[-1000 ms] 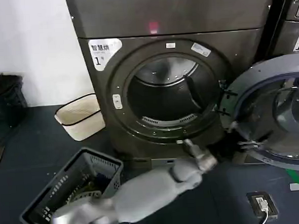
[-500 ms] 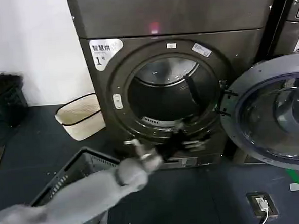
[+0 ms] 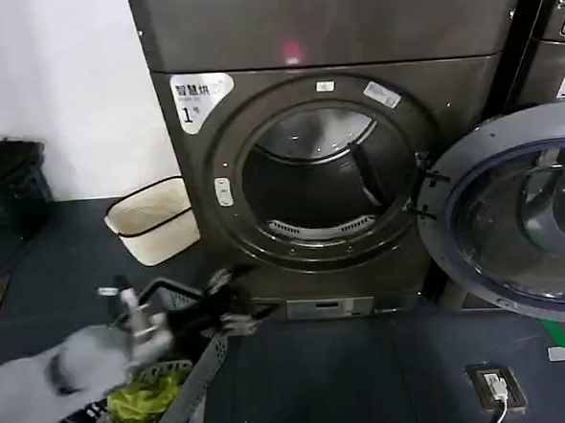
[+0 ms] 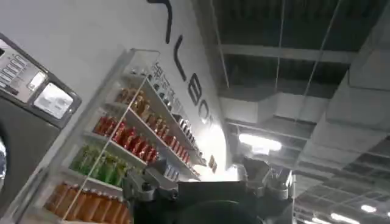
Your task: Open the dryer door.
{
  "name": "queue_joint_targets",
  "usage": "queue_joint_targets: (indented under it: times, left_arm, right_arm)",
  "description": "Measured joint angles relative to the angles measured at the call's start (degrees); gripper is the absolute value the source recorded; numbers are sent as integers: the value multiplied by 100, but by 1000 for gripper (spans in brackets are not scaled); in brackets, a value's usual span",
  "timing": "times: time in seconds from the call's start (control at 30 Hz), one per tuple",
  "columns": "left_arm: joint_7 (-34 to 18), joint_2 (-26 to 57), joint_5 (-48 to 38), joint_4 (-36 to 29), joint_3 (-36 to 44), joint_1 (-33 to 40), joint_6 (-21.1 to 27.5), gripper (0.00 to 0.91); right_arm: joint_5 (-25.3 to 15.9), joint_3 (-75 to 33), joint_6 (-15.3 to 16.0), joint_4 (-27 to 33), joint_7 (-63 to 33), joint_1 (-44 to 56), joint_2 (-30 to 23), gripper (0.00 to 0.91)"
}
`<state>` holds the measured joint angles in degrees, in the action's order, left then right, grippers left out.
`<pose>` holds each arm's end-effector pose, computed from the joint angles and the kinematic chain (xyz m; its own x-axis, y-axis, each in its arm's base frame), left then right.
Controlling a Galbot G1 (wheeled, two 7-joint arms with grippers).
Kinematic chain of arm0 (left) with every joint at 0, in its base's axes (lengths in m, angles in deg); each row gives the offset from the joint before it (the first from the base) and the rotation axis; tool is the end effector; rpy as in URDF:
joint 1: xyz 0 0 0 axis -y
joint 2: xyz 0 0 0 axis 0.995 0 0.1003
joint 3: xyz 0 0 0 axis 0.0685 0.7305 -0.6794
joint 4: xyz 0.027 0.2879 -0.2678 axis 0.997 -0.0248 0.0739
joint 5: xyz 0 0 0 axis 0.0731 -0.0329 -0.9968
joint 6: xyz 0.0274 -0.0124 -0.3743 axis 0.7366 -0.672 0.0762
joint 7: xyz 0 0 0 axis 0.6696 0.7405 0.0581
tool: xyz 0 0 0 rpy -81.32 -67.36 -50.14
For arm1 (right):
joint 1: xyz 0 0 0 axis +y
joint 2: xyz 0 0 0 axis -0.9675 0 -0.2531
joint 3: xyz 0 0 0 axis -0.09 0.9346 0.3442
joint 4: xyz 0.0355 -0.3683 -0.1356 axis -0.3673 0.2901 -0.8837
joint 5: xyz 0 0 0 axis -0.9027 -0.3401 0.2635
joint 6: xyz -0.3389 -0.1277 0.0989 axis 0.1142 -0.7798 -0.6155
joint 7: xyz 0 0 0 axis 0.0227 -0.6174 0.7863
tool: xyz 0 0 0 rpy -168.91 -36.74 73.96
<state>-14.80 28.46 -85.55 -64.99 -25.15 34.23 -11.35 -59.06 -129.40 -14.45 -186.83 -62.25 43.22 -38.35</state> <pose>0.3390 0.1548 -0.1946 -0.5607 0.7913 0.2438 0.8142 0.4731 0.3366 -0.0552 -0.4617 -0.0482 -0.4006 0.7669 -0.5014 0.9041 0.2417 -0.3524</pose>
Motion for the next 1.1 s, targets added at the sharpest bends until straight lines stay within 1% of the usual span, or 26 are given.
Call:
queue_joint_targets:
  times: [0.07, 0.17, 0.3, 0.43, 0.67, 0.87, 1.03, 1.1]
  left_arm:
    - [76, 368, 150, -10, -184, -246, 161, 907]
    - [141, 820, 425, 80, -337, -491, 215, 907]
    - [340, 1235, 796, 358, -372, -695, 231, 907]
    - [414, 1546, 1280, 668, -257, -758, 319, 907]
    - [472, 1929, 1679, 869, -109, -796, 428, 907]
    - [642, 2132, 1874, 877, -98, -803, 439, 907]
    - [1063, 2231, 2074, 872, -204, -777, 527, 907]
    - [1127, 2261, 2156, 876, -240, -765, 582, 907]
  right_arm:
    - [-34, 19, -13, -29, -1, -32, 0, 907]
    - [-47, 99, -13, -121, -1, -97, -26, 907]
    - [-55, 140, -4, -198, -1, -146, -38, 907]
    - [-57, 218, 40, -224, -1, -222, -43, 907]
    - [-42, 336, 71, -377, -1, -241, -83, 907]
    - [-35, 345, 70, -414, 0, -222, -87, 907]
    - [-61, 288, 116, -336, 1, -219, -67, 907]
    - [-66, 278, 126, -334, 2, -210, -71, 907]
